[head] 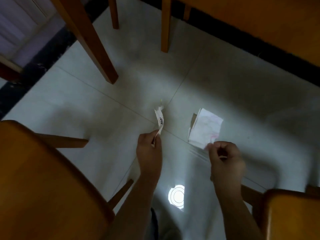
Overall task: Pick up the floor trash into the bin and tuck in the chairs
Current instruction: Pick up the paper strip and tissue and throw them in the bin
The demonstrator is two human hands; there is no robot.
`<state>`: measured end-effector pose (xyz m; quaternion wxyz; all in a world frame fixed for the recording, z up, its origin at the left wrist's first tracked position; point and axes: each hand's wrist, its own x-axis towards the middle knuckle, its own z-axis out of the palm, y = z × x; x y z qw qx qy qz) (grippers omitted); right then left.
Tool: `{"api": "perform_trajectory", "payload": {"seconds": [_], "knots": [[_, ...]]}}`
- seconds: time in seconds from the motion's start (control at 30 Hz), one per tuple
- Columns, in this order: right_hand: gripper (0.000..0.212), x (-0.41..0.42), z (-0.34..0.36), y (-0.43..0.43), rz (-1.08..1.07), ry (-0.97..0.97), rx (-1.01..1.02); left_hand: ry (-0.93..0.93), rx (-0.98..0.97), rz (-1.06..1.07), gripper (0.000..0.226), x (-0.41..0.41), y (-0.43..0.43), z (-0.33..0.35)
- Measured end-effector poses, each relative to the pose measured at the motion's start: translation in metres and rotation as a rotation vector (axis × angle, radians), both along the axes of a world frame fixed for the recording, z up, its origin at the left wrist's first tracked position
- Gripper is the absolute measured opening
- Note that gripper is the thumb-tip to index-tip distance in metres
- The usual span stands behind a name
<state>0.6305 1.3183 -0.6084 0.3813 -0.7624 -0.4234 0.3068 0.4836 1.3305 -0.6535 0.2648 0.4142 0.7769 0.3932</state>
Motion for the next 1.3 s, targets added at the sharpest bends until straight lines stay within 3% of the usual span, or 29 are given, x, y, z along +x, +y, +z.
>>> {"api": "perform_trajectory", "payload": {"seconds": [0.37,0.57,0.73,0.87,1.0,1.2,1.3], "knots": [[0.033,-0.005,0.192,-0.067,0.046,0.006,0.073,0.06,-0.02,-0.215,0.012,-0.015,-0.063,0.21],[0.036,0.011,0.26,-0.115,0.152,-0.062,0.143,0.233,-0.101,-0.429,0.018,-0.023,-0.115,0.294],[0.02,0.027,0.309,-0.144,0.254,-0.093,0.159,0.291,-0.05,-0.47,0.015,-0.019,-0.149,0.348],[0.017,0.037,0.348,-0.158,0.348,-0.12,0.222,0.418,-0.11,-0.61,0.029,-0.027,-0.175,0.371],[0.014,0.043,0.376,-0.172,0.417,-0.14,0.202,0.412,-0.153,-0.514,0.044,-0.037,-0.202,0.379],[0.012,0.034,0.411,-0.198,0.526,-0.212,0.219,0.414,-0.048,-0.347,0.004,-0.052,-0.263,0.422],[0.011,0.025,0.42,-0.217,0.541,-0.22,0.234,0.423,-0.024,-0.313,0.018,-0.059,-0.285,0.429]]}}
